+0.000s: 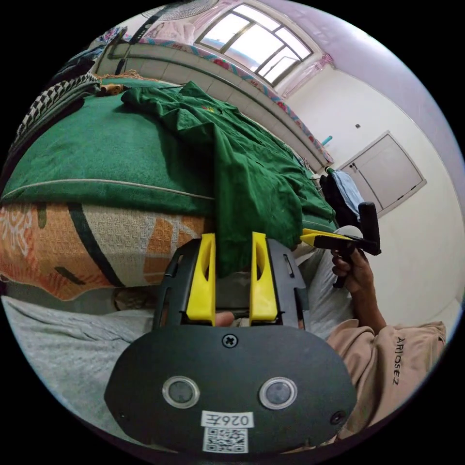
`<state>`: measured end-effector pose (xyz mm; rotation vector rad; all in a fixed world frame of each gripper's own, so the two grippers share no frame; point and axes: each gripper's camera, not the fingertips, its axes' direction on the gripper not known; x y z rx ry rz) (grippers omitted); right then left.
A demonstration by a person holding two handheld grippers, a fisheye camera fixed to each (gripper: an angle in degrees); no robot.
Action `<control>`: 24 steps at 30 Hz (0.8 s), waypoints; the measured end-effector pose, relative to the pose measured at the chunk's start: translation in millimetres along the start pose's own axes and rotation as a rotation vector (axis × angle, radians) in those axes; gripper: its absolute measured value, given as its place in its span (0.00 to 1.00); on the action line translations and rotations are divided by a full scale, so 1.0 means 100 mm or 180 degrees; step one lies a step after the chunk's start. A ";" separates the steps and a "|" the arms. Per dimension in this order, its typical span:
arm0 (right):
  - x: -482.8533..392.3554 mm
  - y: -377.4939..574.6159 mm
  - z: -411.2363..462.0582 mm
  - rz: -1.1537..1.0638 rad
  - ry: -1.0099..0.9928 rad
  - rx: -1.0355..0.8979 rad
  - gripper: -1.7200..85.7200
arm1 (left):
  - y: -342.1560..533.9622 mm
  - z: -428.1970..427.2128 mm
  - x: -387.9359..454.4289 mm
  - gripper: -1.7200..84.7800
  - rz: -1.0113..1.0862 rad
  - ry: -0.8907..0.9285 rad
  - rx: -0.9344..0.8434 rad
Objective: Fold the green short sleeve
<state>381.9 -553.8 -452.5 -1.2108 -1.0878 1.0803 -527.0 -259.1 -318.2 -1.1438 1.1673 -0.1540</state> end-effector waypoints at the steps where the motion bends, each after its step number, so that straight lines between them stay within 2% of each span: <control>1: -0.01 0.01 0.01 -0.0020 -0.0001 0.0001 0.12 | 0.04 -0.06 0.01 0.16 0.0016 -0.0065 0.0069; 4: -0.02 0.00 0.10 -0.0089 0.0048 -0.0019 0.12 | 0.14 -0.16 0.10 0.20 0.0071 -0.0427 0.0235; 7: 0.02 -0.09 0.18 -0.0077 0.0104 -0.0106 0.11 | 0.19 -0.06 0.12 0.21 0.0105 -0.0455 0.0238; 9: 0.06 -0.11 0.18 -0.0094 0.0249 -0.0118 0.06 | 0.16 -0.07 0.10 0.18 0.0129 -0.0577 0.0184; 11: 0.11 -0.10 0.15 -0.0122 0.0105 -0.0090 0.03 | 0.12 -0.13 0.03 0.04 0.0047 -0.0759 0.0110; 12: 0.15 -0.10 0.12 -0.0106 -0.0196 -0.0039 0.01 | 0.11 -0.14 -0.01 0.03 0.0048 -0.0569 0.0060; 13: 0.17 -0.10 0.09 -0.0089 -0.0332 -0.0008 0.01 | 0.08 -0.13 -0.08 0.02 0.0049 -0.0045 -0.0109; 14: 0.20 -0.09 0.04 -0.0081 -0.0522 0.0050 0.01 | 0.06 -0.14 -0.11 0.02 0.0031 0.0233 -0.0222; 19: 0.19 -0.11 -0.23 -0.0185 -0.0774 0.0211 0.01 | 0.02 -0.53 0.08 0.01 0.0464 0.0300 -0.0150; 22: 0.26 -0.14 -0.23 -0.0230 -0.0498 -0.0002 0.01 | -0.02 -0.73 0.07 0.01 0.0545 0.0305 -0.0138; 24: 0.42 -0.18 -0.13 -0.0092 -0.0616 -0.0155 0.01 | -0.06 -0.76 -0.03 0.01 0.0441 0.0436 -0.0178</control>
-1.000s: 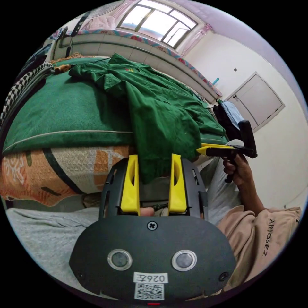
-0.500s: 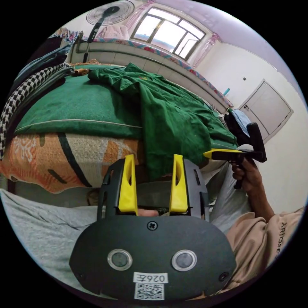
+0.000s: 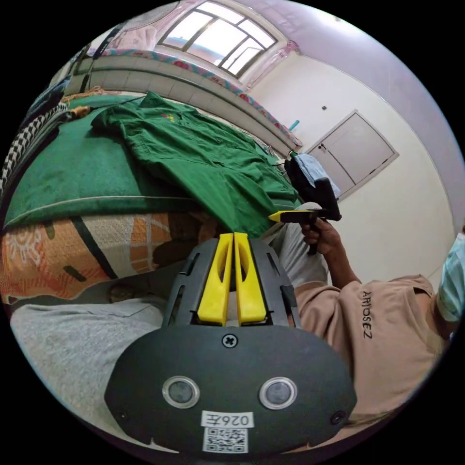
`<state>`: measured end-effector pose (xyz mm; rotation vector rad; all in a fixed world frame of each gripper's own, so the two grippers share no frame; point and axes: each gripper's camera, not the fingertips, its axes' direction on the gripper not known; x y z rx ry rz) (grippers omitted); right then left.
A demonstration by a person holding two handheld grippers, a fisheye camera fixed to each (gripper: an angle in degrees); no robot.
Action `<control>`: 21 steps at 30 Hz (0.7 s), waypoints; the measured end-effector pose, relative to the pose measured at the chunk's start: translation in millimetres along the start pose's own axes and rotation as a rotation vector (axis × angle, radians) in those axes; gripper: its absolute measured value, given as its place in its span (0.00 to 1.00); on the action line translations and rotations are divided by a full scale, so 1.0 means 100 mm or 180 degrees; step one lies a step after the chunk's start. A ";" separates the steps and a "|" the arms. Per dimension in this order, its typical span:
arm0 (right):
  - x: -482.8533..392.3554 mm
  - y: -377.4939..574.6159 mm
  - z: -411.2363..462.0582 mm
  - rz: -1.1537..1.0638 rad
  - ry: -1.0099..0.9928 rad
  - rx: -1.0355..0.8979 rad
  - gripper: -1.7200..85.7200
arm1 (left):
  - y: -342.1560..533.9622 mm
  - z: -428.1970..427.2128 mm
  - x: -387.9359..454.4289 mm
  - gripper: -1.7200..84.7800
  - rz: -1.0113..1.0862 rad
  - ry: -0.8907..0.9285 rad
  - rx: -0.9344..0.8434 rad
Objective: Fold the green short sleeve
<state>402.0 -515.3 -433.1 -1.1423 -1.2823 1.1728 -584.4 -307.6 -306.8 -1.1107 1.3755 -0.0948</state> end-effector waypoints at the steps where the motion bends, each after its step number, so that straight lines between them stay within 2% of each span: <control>1: 0.05 -0.01 0.01 0.0037 -0.0091 -0.0012 0.01 | -0.02 -0.01 -0.09 0.01 -0.0079 0.0168 0.0006; 8: 0.34 -0.18 0.09 0.0195 -0.0851 -0.0113 0.01 | -0.22 -0.23 -0.46 0.01 -0.0382 0.1088 0.0588; 15: 0.57 -0.84 -0.13 0.0245 -0.1835 0.0151 0.03 | -1.00 -0.45 -0.73 0.01 -0.0364 0.1067 0.0950; 19: 0.91 -1.43 -0.24 0.0666 -0.1749 0.0633 0.08 | -1.87 -0.29 -1.06 0.01 -0.0399 0.0824 0.1151; 21: 1.17 -1.88 -0.28 0.0923 -0.1236 0.0652 0.12 | -2.29 -0.07 -1.33 0.02 -0.0526 0.0924 0.0942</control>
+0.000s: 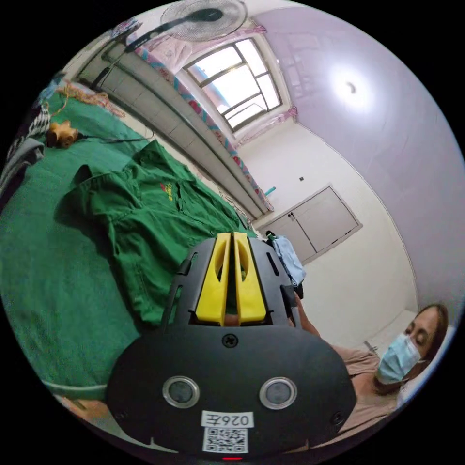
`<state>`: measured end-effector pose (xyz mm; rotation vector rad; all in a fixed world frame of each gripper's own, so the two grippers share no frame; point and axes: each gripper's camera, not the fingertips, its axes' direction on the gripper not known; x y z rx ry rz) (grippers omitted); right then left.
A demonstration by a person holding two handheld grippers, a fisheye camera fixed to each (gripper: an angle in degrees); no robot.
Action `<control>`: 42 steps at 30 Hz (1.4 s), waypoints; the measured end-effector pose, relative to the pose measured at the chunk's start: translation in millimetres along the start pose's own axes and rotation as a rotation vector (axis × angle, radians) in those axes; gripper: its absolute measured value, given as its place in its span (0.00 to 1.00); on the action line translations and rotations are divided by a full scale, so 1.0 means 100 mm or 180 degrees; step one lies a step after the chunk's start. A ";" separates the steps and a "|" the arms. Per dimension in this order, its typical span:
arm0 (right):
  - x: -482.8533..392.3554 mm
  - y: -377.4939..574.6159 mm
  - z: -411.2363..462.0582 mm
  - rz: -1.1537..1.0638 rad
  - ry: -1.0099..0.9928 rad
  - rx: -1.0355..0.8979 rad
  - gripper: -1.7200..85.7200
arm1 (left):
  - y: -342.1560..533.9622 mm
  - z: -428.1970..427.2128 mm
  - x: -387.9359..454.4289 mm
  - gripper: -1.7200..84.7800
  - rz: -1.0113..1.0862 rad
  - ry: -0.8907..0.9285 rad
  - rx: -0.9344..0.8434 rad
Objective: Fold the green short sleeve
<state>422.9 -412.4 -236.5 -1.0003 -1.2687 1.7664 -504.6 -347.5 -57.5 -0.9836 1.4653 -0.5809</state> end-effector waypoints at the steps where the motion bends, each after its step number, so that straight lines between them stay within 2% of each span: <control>1: 0.02 -0.10 -0.01 0.0041 0.0123 0.0006 0.13 | -0.19 0.14 -0.17 0.02 -0.0168 0.0073 -0.0153; 4: -0.04 -0.36 -0.05 -0.0053 0.0405 0.0061 0.13 | -0.41 0.26 -0.23 0.01 -0.0045 0.0248 -0.0199; 10: -0.52 -0.36 0.46 -0.1022 0.1293 -0.0370 0.10 | -0.46 0.72 0.17 0.01 0.0854 -0.0292 -0.0623; 12: -0.58 -0.43 0.82 -0.1242 0.1412 -0.0600 0.09 | -0.52 1.11 0.23 0.01 0.1087 -0.0447 -0.0969; 14: -0.52 -0.51 1.13 -0.1228 0.1820 -0.1137 0.06 | -0.62 1.77 0.14 0.01 0.1329 -0.0914 -0.1860; 15: -0.46 -0.55 1.22 -0.1201 0.1975 -0.1266 0.05 | -0.63 1.93 0.07 0.01 0.1322 -0.1163 -0.2090; 16: -0.44 -0.56 1.21 -0.1165 0.1895 -0.1196 0.05 | -0.64 2.17 -0.07 0.01 0.1316 -0.1608 -0.2462; 17: -0.39 -0.60 1.14 -0.0997 0.1654 -0.1096 0.05 | -0.66 2.27 -0.16 0.01 0.1259 -0.1585 -0.2573; 20: -0.27 -0.63 0.98 -0.0611 0.1137 -0.1009 0.05 | -0.76 2.17 -0.06 0.01 0.1177 -0.1298 -0.2219; 22: -0.36 -0.61 0.91 -0.0616 0.1069 -0.0857 0.04 | -0.79 2.07 0.08 0.01 0.1273 -0.1212 -0.1981; 24: -0.68 -0.60 0.98 -0.0960 0.1388 -0.0759 0.03 | -0.81 1.98 0.19 0.01 0.1372 -0.1170 -0.1763; 28: -1.19 -0.62 1.35 -0.1816 0.1888 -0.0527 0.01 | -0.90 1.97 0.23 0.01 0.1381 -0.1469 -0.1550; 30: -1.28 -0.74 1.75 -0.2185 0.2254 -0.0614 0.01 | -0.91 2.17 0.14 0.01 0.1403 -0.1565 -0.1783; 32: -1.10 -0.88 2.04 -0.2127 0.2779 -0.0939 0.01 | -0.82 2.64 -0.20 0.01 0.1178 -0.1886 -0.2809; 33: -0.90 -0.94 2.16 -0.2072 0.3005 -0.1260 0.01 | -0.80 2.69 -0.24 0.01 0.1172 -0.1871 -0.2853; 34: -0.88 -0.96 2.12 -0.2093 0.2857 -0.1146 0.01 | -0.83 2.63 -0.24 0.01 0.1182 -0.1786 -0.2673; 35: -0.83 -1.02 1.97 -0.1847 0.2537 -0.0973 0.01 | -0.86 2.58 -0.28 0.01 0.1089 -0.1681 -0.2780; 37: -0.74 -1.14 1.84 -0.1524 0.2272 -0.1092 0.01 | -0.93 2.49 -0.35 0.01 0.0945 -0.1561 -0.2815; 40: -0.83 -1.16 1.68 -0.1510 0.2303 -0.0757 0.01 | -1.06 2.31 -0.22 0.01 0.1185 -0.1972 -0.2408; 42: -1.03 -1.15 1.72 -0.1838 0.2141 -0.0466 0.01 | -1.10 2.31 -0.13 0.01 0.1410 -0.2143 -0.2234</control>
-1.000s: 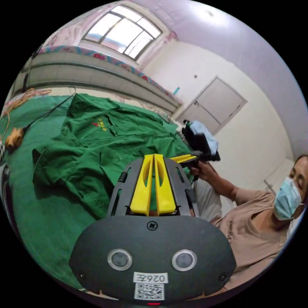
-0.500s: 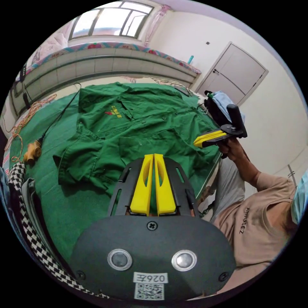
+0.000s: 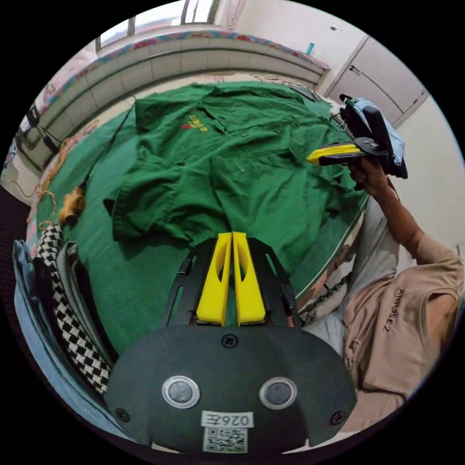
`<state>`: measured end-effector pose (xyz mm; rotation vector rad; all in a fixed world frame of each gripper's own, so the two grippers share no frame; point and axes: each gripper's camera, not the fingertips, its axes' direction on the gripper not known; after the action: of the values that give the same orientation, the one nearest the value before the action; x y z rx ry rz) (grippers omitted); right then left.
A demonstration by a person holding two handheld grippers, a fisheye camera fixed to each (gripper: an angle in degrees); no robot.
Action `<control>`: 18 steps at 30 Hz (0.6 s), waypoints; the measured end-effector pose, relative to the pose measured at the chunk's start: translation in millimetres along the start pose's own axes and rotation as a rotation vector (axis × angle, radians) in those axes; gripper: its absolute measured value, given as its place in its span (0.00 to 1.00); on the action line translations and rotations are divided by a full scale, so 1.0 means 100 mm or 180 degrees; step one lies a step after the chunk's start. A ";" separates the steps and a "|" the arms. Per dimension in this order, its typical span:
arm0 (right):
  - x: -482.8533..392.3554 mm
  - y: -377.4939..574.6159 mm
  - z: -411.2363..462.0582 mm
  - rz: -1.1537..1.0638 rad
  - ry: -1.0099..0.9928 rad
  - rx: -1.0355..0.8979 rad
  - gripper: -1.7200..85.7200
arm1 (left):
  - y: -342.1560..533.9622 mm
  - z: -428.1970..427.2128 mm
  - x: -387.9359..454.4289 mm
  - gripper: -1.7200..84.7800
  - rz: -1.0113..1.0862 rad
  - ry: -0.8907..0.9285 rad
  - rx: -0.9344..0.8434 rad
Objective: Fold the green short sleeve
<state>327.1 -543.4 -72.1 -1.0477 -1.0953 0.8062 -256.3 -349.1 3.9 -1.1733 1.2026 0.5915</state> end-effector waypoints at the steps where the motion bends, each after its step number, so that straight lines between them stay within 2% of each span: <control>1: -0.04 -0.03 0.01 -0.0076 0.0001 0.0078 0.01 | -0.05 0.05 0.01 0.01 0.0074 -0.0069 0.0025; 2: -0.12 -0.11 0.09 -0.0204 0.0069 0.0092 0.01 | -0.14 0.22 -0.01 0.01 0.0113 -0.0056 -0.0214; 4: -0.16 -0.22 0.44 -0.0342 0.0311 -0.0425 0.01 | -0.27 0.49 -0.11 0.01 0.0136 0.0072 -0.0698; 5: -0.15 -0.24 0.64 -0.0448 0.0397 -0.0693 0.01 | -0.31 0.45 -0.23 0.01 0.0089 0.0226 -0.0697; 6: -0.11 -0.21 0.55 -0.0426 0.0340 -0.0459 0.01 | -0.31 0.42 -0.30 0.01 0.0019 0.0292 -0.0698; 7: -0.06 -0.22 0.54 -0.0335 0.0279 -0.0480 0.01 | -0.26 0.36 -0.48 0.01 -0.0205 0.0324 -0.0642; 9: 0.11 -0.24 0.51 -0.0103 -0.0002 -0.0521 0.01 | -0.15 0.21 -0.71 0.01 -0.0507 0.0315 -0.0354; 12: 0.17 -0.26 0.44 -0.0022 -0.0033 -0.0411 0.01 | 0.06 -0.12 -1.08 0.01 -0.1087 0.0154 0.0330; 14: 0.11 -0.30 0.41 -0.0108 0.0006 -0.0333 0.01 | 0.06 -0.31 -1.18 0.01 -0.1020 0.0093 0.1039; 16: 0.05 -0.34 0.42 -0.0235 0.0066 -0.0318 0.01 | -0.10 -0.22 -1.24 0.01 -0.0749 -0.0013 0.1250; 18: 0.02 -0.37 0.53 -0.0369 0.0283 -0.0524 0.01 | -0.35 0.18 -1.43 0.01 -0.0657 -0.0221 0.0421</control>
<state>277.9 -539.9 -30.3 -1.1356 -1.1495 0.5792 -264.4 -314.1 148.3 -1.1385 1.0309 0.3884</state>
